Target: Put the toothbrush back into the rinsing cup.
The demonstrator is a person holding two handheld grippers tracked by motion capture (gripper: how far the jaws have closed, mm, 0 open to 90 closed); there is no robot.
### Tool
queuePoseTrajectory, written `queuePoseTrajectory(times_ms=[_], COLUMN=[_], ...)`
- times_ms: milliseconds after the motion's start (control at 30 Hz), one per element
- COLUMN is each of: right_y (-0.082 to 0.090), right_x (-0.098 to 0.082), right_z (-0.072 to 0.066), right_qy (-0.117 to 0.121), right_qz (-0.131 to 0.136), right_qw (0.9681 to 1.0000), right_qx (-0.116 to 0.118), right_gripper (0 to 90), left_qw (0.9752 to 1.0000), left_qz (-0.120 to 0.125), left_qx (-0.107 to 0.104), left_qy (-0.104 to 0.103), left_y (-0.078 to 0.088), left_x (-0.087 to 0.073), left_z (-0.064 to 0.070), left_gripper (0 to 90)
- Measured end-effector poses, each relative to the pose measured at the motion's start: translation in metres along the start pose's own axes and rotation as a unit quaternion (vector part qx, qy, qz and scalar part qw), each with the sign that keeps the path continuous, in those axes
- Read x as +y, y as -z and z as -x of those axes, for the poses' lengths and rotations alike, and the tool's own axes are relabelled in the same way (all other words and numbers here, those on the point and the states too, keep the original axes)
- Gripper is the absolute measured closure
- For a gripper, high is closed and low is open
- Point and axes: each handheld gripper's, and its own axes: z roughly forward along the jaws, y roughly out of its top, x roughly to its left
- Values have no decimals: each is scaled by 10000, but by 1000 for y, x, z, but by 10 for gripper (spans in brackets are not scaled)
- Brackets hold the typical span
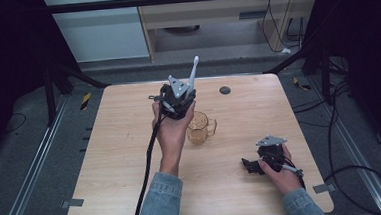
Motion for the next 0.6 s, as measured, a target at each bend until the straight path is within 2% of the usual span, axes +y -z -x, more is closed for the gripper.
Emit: queuePoseTrajectory(times_ms=[233, 333, 467, 600], right_y=[0, 0, 0, 0], right_x=[0, 0, 0, 0], right_z=[0, 0, 0, 0], right_qy=[-7, -6, -8, -7], right_qz=[-3, -3, -2, -3], right_qw=[10000, 10000, 10000, 10000], right_qx=[7, 7, 8, 8], right_gripper=[3, 3, 3, 3], left_qw=[9999, 9999, 9996, 9991], left_qz=[95, 83, 188, 184], left_qx=[-58, -115, -215, -331], left_qy=[74, 71, 67, 175], left_y=[-1, -4, -10, -16], left_x=[2, 1, 0, -2], left_z=[0, 2, 5, 7], left_gripper=[667, 667, 666, 666])
